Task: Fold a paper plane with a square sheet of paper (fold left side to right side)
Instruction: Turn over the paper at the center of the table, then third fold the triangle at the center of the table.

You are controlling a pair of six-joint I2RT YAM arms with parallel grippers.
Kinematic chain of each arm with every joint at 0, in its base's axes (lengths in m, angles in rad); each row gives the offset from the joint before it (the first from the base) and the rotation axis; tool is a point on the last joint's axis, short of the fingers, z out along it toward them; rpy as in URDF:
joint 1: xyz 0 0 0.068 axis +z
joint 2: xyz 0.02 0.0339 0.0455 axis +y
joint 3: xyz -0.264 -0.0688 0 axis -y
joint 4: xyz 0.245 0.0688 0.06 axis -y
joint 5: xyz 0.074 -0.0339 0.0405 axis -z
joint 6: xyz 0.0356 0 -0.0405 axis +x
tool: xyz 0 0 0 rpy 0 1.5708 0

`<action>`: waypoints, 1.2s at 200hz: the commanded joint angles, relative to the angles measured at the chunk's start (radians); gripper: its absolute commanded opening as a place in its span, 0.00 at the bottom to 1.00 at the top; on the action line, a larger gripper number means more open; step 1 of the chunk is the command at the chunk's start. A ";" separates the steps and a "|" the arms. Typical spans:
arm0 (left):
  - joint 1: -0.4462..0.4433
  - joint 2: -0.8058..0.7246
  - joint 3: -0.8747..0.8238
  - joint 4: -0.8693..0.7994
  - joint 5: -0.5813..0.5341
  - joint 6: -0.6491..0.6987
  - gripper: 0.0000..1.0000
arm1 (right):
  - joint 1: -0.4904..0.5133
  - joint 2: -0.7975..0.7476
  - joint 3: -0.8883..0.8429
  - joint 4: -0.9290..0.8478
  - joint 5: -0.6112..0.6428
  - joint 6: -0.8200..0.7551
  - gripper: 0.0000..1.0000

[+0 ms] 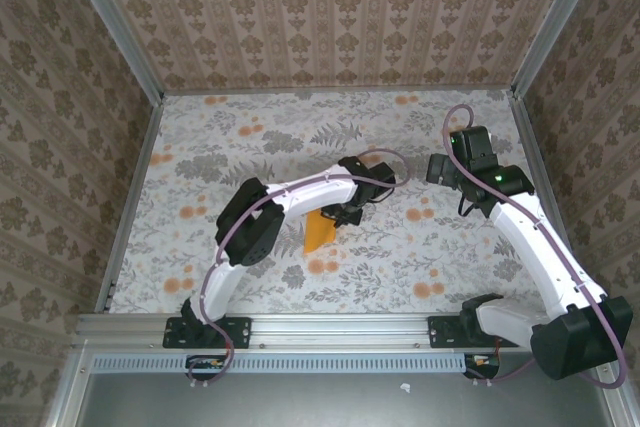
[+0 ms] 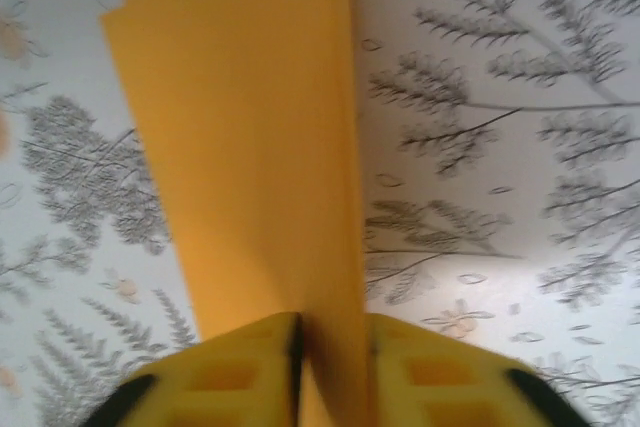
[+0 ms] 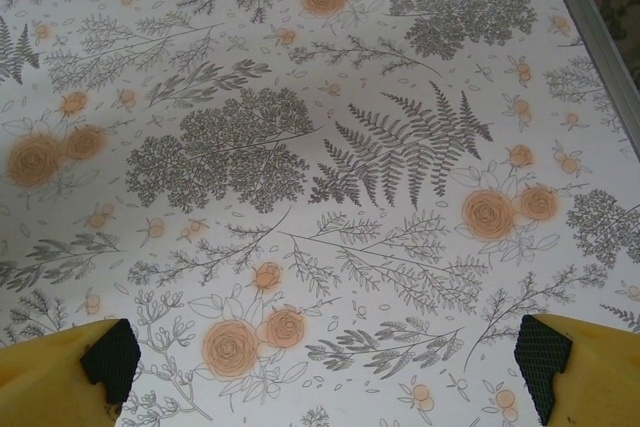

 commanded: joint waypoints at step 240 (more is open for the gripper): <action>0.422 -0.431 -0.748 0.797 0.729 -0.080 0.39 | 0.674 0.193 -0.231 0.361 -0.219 -0.219 1.00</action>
